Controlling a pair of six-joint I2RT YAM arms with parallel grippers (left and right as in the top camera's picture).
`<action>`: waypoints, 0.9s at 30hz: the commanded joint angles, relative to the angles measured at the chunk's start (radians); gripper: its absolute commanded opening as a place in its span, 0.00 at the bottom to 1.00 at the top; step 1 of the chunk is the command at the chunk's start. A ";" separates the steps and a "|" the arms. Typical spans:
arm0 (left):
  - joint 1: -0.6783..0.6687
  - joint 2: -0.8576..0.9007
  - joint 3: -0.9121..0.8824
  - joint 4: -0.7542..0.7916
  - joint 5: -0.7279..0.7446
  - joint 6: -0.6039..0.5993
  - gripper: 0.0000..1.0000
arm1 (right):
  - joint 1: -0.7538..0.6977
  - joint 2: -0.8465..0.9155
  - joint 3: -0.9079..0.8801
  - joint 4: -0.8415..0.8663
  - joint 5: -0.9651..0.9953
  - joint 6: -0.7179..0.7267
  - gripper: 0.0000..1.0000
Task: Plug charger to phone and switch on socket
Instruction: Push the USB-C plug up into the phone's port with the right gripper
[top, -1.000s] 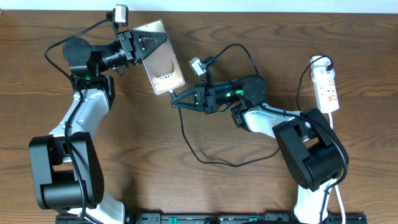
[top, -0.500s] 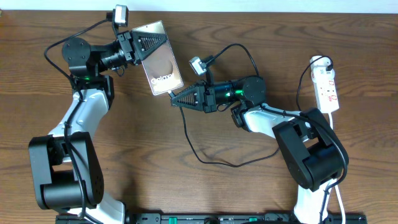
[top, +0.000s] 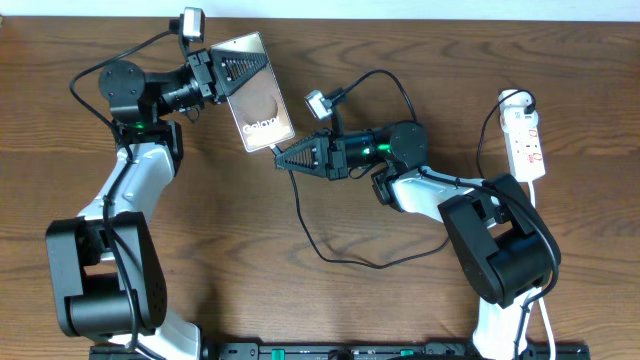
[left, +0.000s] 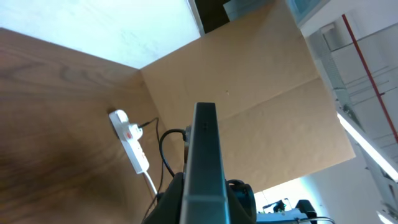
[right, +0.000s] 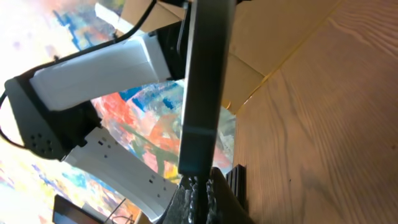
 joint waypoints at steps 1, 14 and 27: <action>-0.014 -0.017 0.016 0.009 0.028 0.012 0.07 | -0.003 0.006 0.010 -0.022 0.180 0.011 0.01; -0.014 -0.017 0.016 0.009 -0.007 0.030 0.08 | 0.005 0.006 0.010 -0.023 0.293 0.015 0.01; -0.014 -0.017 0.016 0.009 0.158 0.083 0.07 | 0.005 0.006 0.010 -0.023 0.301 0.014 0.01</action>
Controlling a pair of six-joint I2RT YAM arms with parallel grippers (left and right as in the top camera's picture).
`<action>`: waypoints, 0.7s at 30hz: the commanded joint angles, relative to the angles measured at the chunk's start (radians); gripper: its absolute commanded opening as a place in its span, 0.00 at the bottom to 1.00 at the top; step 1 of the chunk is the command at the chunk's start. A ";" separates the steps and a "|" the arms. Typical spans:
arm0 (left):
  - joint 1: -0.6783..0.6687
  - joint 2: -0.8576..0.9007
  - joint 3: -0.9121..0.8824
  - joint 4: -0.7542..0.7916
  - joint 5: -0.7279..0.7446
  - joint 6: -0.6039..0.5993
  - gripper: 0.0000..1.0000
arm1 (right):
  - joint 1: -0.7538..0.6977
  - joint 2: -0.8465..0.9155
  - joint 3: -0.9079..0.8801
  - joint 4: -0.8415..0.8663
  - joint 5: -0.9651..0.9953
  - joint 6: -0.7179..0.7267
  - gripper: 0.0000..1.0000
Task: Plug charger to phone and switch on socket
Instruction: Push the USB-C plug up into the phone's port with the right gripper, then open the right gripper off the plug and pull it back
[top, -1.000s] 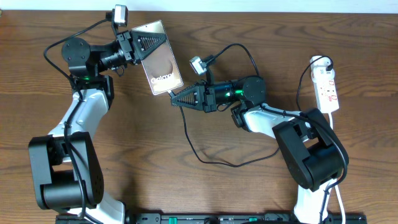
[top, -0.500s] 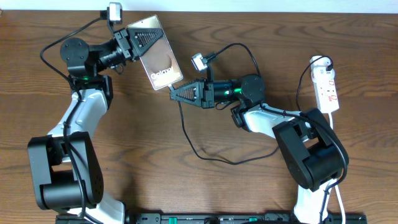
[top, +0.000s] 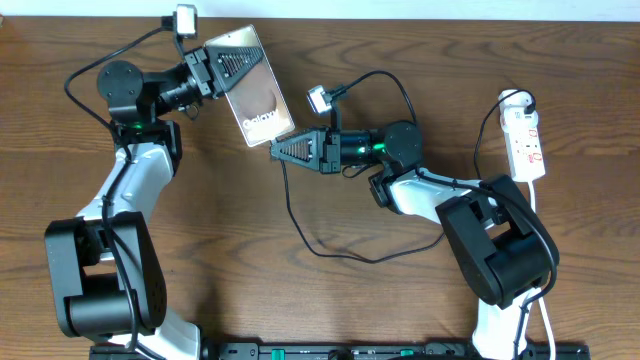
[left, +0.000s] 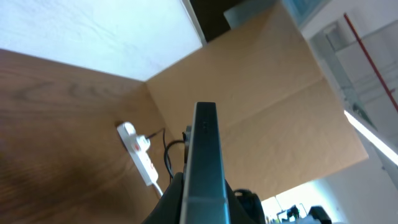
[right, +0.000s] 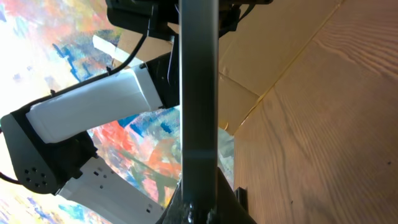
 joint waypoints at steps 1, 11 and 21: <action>-0.018 -0.017 0.016 0.008 0.182 0.019 0.07 | -0.012 0.006 0.016 0.006 0.177 0.010 0.01; -0.018 -0.017 0.016 0.008 0.170 0.019 0.07 | -0.012 0.006 0.016 0.006 0.177 0.010 0.01; -0.011 -0.017 0.016 0.008 0.135 0.041 0.07 | -0.012 0.006 0.016 -0.066 0.161 0.010 0.68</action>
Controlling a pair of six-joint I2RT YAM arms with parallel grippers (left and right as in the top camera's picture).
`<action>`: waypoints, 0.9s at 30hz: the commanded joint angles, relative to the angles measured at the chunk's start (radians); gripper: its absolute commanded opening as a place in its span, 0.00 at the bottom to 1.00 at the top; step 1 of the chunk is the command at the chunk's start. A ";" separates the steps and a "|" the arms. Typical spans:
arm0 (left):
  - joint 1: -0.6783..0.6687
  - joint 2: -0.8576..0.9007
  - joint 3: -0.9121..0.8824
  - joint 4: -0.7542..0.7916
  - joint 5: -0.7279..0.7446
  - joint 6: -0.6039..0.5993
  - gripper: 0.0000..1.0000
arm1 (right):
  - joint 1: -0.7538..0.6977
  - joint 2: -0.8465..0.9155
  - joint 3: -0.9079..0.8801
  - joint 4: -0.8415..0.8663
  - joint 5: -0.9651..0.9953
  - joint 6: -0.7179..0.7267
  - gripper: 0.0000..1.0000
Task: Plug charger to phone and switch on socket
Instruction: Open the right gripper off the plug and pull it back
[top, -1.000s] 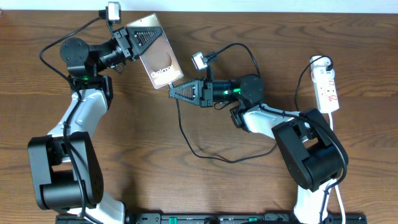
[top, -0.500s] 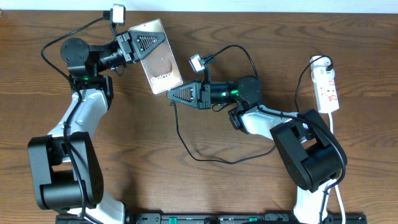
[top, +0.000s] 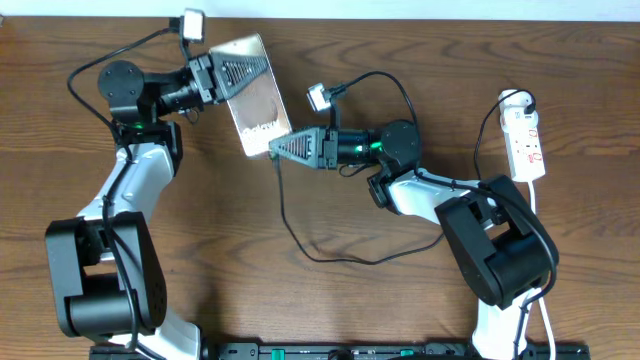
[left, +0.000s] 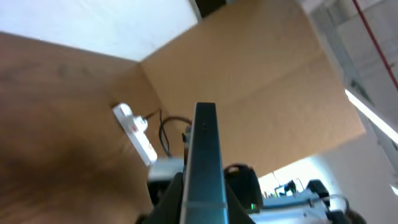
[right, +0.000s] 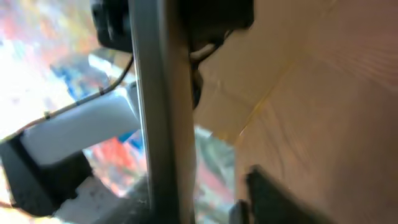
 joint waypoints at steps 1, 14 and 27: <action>-0.002 -0.017 0.016 0.010 0.052 0.018 0.07 | -0.013 0.006 0.013 -0.014 0.073 -0.005 0.80; 0.115 -0.017 0.016 -0.002 0.094 0.017 0.07 | -0.014 0.006 0.013 -0.015 0.035 -0.026 0.99; 0.183 -0.017 0.016 -0.002 0.144 0.017 0.07 | -0.073 0.006 0.013 -0.100 -0.026 -0.063 0.99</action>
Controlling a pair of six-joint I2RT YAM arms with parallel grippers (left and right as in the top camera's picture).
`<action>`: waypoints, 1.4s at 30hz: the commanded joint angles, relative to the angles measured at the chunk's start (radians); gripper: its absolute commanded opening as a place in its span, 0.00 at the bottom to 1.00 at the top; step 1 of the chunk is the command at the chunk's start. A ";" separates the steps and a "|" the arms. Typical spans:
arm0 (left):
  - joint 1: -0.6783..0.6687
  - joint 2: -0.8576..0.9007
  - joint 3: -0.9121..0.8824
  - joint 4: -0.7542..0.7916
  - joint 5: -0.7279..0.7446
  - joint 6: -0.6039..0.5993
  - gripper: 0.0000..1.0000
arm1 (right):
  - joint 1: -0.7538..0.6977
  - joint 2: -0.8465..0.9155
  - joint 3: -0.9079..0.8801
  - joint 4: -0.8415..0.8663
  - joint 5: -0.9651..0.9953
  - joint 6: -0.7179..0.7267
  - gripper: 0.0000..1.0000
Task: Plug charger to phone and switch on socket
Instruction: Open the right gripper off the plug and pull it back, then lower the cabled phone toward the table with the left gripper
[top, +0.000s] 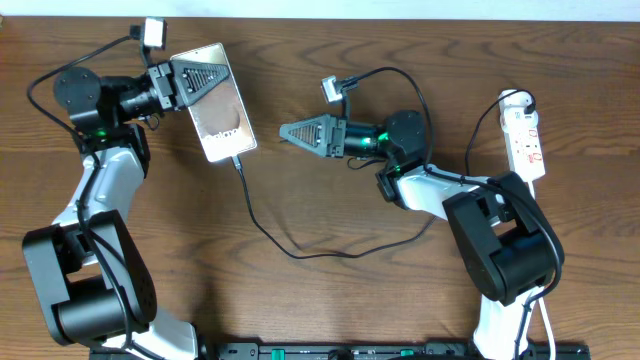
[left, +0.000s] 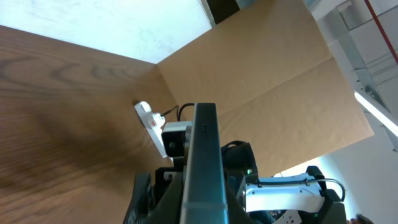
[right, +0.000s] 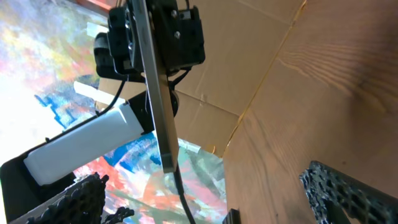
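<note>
A phone (top: 222, 112) with a shiny back is held tilted above the table, my left gripper (top: 200, 72) shut on its upper end. The left wrist view shows it edge-on (left: 204, 155). A black charger cable (top: 300, 252) hangs from the phone's lower edge and loops across the table. In the right wrist view the cable (right: 185, 198) sits plugged into the phone's edge (right: 153, 93). My right gripper (top: 285, 130) stands open to the right of the phone, apart from it, its fingers (right: 87, 194) wide and holding nothing. The white power strip (top: 526, 135) lies at the far right.
The dark wooden table (top: 200, 250) carries the cable's loop across its middle. The power strip's own white lead (top: 535, 195) runs down the right side past the right arm's base. Cardboard walls (left: 261, 81) stand behind the table.
My right gripper was shut at the phone's lower edge; now it is open and off to the right. The left gripper has moved left with the phone, and the cable hangs from it.
My right gripper held the cable's plug just below the phone held up by the left gripper. It was then closer and lined up with the phone's edge, then right at that edge. Now the plug sits in the phone and the right gripper has let go.
</note>
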 joint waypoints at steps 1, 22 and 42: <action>0.018 -0.017 0.016 0.006 0.019 0.014 0.07 | -0.027 0.006 0.012 0.001 -0.037 -0.030 0.99; 0.021 -0.017 -0.012 -0.022 0.028 0.026 0.07 | -0.095 -0.021 0.012 -0.718 0.042 -0.408 0.79; 0.021 -0.016 -0.132 -0.101 0.027 0.208 0.08 | -0.092 -0.553 0.023 -1.641 0.800 -0.777 0.85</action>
